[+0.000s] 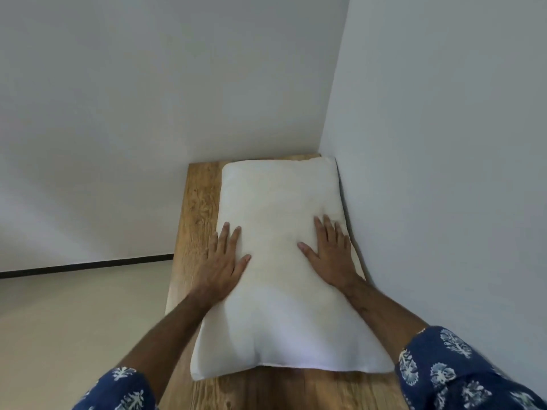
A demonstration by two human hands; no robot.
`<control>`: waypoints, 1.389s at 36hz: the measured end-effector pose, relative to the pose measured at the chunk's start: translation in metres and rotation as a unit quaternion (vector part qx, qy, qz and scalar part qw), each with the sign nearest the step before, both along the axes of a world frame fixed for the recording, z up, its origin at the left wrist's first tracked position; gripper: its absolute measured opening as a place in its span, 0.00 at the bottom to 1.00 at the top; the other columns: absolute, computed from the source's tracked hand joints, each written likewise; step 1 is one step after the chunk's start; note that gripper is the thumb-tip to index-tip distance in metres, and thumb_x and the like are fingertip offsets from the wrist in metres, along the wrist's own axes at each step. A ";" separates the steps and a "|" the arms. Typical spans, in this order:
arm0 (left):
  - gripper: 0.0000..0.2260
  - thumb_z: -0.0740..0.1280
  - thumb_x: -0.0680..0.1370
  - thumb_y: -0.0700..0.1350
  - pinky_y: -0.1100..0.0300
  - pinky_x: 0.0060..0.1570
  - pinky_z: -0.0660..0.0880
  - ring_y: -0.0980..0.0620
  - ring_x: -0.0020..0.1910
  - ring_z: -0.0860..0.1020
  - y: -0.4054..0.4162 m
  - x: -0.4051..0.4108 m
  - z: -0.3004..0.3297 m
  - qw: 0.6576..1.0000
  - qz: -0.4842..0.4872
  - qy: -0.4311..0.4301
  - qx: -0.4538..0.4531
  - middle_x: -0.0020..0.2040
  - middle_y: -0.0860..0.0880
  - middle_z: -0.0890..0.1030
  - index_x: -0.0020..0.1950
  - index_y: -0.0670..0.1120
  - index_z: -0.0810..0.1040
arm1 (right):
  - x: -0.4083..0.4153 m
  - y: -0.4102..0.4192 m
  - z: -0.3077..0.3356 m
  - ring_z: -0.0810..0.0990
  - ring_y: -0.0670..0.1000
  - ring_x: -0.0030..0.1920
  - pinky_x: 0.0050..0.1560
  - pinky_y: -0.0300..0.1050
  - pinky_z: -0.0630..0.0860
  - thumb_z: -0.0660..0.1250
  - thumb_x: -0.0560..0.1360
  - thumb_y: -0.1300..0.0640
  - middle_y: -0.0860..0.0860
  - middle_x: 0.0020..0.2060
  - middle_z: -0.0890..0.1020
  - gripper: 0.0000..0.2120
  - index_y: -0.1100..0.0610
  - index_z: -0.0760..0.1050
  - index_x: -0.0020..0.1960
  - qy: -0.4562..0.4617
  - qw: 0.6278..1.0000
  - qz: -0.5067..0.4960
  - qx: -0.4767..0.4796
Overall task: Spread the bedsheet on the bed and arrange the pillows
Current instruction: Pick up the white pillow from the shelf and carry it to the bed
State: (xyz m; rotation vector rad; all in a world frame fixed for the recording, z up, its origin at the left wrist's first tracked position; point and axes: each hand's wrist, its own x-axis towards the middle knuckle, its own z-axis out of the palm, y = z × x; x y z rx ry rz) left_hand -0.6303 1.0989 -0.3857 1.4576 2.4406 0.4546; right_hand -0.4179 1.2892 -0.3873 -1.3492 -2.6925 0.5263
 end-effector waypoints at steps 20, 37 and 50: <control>0.51 0.69 0.72 0.70 0.45 0.78 0.59 0.50 0.79 0.59 -0.090 -0.007 -0.009 0.906 0.272 -0.283 0.158 0.82 0.53 0.48 0.81 0.52 0.41 | -0.016 -0.039 0.004 0.62 0.61 0.76 0.72 0.62 0.62 0.61 0.74 0.29 0.58 0.78 0.61 0.45 0.55 0.54 0.80 0.131 0.990 -0.039 -0.014; 0.34 0.70 0.75 0.64 0.55 0.62 0.74 0.54 0.65 0.76 -0.195 0.022 0.020 0.824 0.371 -0.347 0.250 0.70 0.55 0.73 0.76 0.56 0.60 | -0.059 -0.088 0.037 0.74 0.43 0.66 0.69 0.32 0.64 0.74 0.71 0.38 0.43 0.65 0.74 0.34 0.53 0.67 0.69 0.294 0.930 0.031 -0.217; 0.30 0.69 0.78 0.58 0.51 0.67 0.72 0.52 0.66 0.75 -0.462 0.112 0.067 0.730 0.529 -0.233 0.365 0.70 0.53 0.74 0.76 0.54 0.62 | -0.110 -0.332 0.089 0.79 0.51 0.62 0.64 0.52 0.76 0.74 0.70 0.35 0.47 0.64 0.77 0.38 0.53 0.64 0.71 0.242 0.890 0.246 -0.297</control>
